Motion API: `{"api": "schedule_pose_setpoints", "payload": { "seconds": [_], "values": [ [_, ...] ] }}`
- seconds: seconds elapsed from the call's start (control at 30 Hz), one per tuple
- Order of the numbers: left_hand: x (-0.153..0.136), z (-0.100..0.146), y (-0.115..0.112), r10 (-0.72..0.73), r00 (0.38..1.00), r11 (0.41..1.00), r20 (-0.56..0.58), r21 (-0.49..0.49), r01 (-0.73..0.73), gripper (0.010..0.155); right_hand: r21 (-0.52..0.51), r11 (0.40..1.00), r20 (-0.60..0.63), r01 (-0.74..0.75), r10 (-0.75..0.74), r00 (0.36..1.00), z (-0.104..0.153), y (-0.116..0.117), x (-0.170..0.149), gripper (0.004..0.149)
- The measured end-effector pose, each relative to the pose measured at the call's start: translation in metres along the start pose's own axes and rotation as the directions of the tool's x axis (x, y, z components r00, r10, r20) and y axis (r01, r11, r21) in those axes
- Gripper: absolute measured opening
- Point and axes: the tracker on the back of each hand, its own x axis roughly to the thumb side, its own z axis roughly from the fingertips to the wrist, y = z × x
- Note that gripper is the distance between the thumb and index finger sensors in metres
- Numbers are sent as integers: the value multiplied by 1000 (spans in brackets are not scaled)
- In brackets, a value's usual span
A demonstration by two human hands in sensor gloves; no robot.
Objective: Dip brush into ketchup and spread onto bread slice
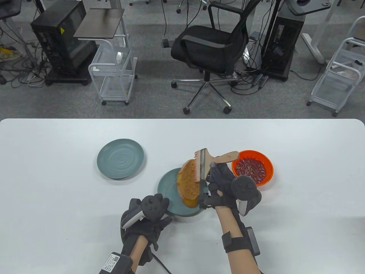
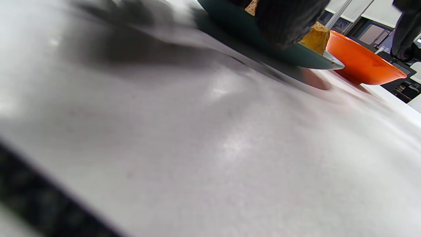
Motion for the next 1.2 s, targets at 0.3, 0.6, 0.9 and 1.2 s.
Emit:
{"api": "schedule_pose_setpoints", "payload": {
  "seconds": [0.3, 0.6, 0.9, 1.2],
  "values": [
    [0, 0, -1, 2, 1000, 1000, 2, -1, -2, 67, 87, 992, -139, 92, -79, 987, 3, 13, -10, 48],
    [0, 0, 0, 5, 1000, 1000, 3, -5, -5, 67, -7, 999, 35, -35, 35, 999, -1, -2, 3, 48],
    [-2, 1, -1, 9, 1000, 1000, 6, -5, -9, 67, 6, 997, 28, -80, 80, 996, 2, 6, 2, 47],
    [1, 0, -1, -10, 1000, 1000, -6, -3, 10, 67, 70, 991, -129, 118, -108, 986, 8, 18, 1, 48]
  ]
}}
